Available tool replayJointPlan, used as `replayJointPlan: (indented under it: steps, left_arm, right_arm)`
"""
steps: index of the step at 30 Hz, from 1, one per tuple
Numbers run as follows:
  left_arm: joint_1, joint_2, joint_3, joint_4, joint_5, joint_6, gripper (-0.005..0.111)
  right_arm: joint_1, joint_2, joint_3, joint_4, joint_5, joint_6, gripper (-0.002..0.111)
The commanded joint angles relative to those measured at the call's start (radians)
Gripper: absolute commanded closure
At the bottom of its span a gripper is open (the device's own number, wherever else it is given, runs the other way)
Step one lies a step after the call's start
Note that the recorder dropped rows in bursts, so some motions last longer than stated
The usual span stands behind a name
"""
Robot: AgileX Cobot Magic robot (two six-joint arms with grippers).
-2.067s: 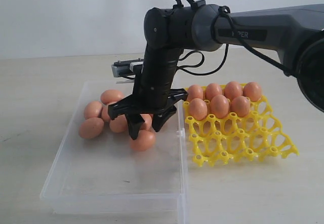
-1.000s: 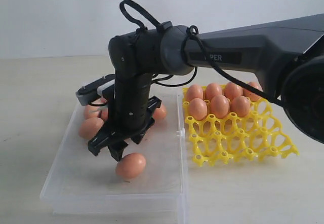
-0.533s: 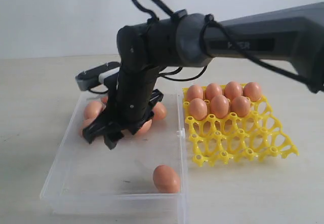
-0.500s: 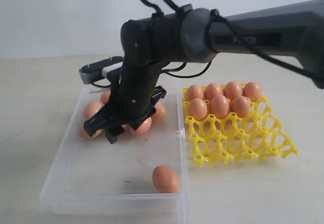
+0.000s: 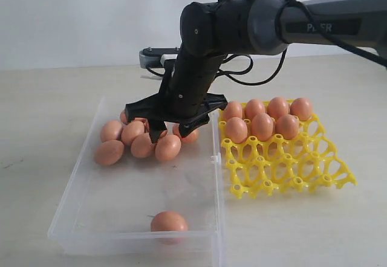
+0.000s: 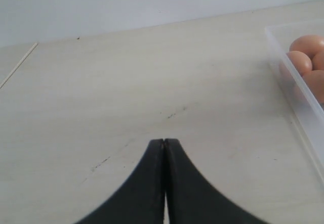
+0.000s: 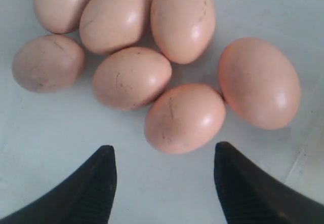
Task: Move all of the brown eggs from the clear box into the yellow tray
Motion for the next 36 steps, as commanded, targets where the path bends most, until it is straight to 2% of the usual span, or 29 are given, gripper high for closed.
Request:
replayJointPlan:
  steps: [1, 11, 36]
  left_arm:
    - [0.002, -0.006, -0.004, -0.001, -0.006, -0.005, 0.107]
    - [0.002, -0.006, -0.004, -0.001, -0.006, -0.005, 0.107]
    - [0.002, -0.006, -0.004, -0.001, -0.006, -0.005, 0.107]
  right_arm:
    - [-0.005, 0.044, -0.004, 0.035, -0.014, 0.019, 0.052]
    - [-0.007, 0.069, -0.004, 0.081, -0.119, 0.045, 0.052]
    - [-0.031, 0.143, -0.004, 0.026, -0.141, 0.052, 0.052]
